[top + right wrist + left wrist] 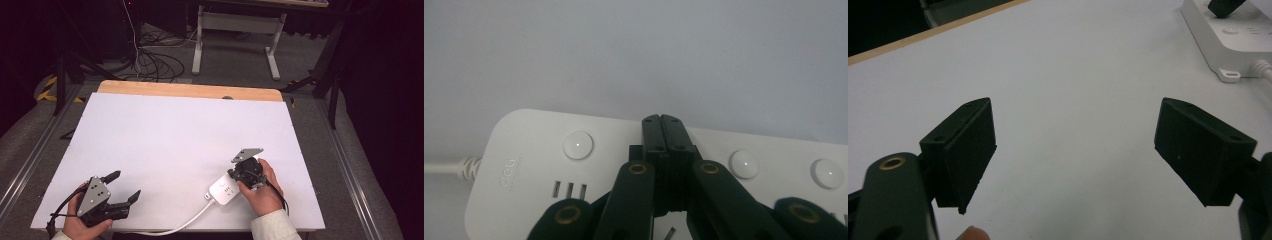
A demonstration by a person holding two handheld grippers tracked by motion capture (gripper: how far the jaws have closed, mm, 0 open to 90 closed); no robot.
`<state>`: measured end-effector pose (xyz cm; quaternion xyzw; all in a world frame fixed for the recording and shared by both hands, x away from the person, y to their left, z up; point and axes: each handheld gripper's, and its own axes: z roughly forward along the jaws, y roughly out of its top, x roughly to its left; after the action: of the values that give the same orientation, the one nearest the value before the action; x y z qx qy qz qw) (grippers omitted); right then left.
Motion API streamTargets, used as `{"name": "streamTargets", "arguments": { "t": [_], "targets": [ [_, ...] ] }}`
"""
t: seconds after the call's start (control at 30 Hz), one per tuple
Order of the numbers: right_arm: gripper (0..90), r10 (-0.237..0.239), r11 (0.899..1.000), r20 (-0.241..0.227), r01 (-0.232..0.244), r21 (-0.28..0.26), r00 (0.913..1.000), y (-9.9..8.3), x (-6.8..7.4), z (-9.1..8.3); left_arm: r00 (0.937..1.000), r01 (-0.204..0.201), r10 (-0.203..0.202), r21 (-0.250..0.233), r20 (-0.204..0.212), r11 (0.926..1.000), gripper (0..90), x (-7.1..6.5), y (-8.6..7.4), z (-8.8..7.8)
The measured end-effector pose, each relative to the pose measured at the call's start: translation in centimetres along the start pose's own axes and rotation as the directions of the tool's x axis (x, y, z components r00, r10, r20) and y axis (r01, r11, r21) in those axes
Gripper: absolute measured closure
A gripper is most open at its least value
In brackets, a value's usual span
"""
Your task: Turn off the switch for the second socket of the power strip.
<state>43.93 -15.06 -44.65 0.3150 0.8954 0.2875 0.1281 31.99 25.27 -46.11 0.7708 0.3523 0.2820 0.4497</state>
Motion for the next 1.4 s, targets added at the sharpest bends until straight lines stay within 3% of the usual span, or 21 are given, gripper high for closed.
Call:
{"name": "streamTargets", "arguments": {
  "t": [0.7,1.17,1.23,1.27,1.4],
  "targets": [
    [90.0,0.02,1.0,-0.012,-0.021,-0.021,0.9997,-0.33,-0.14,0.03,1.0,0.0,0.0,0.0,-0.002,1.0,17.3,-0.04,-0.01,-0.03],
    [90.0,0.019,1.0,0.01,-0.019,-0.02,0.9998,-0.35,0.14,0.06,1.0,-0.001,0.001,0.002,0.001,1.0,17.2,-0.07,0.0,0.01],
    [90.0,0.034,0.999,-0.013,-0.034,-0.034,0.9993,-0.51,0.01,0.03,1.0,-0.001,0.001,0.002,0.001,1.0,17.2,-0.09,0.01,0.03],
    [90.0,0.046,0.997,-0.037,-0.048,-0.067,0.9983,-0.65,-0.11,-0.18,1.0,-0.001,0.001,0.002,0.001,1.0,17.2,-0.1,0.01,0.03],
    [90.0,0.007,0.993,-0.001,-0.007,-0.115,1.0,-0.81,0.17,-0.71,1.0,-0.005,0.005,-0.002,-0.001,1.0,17.2,0.0,0.04,-0.01]
  ]
}}
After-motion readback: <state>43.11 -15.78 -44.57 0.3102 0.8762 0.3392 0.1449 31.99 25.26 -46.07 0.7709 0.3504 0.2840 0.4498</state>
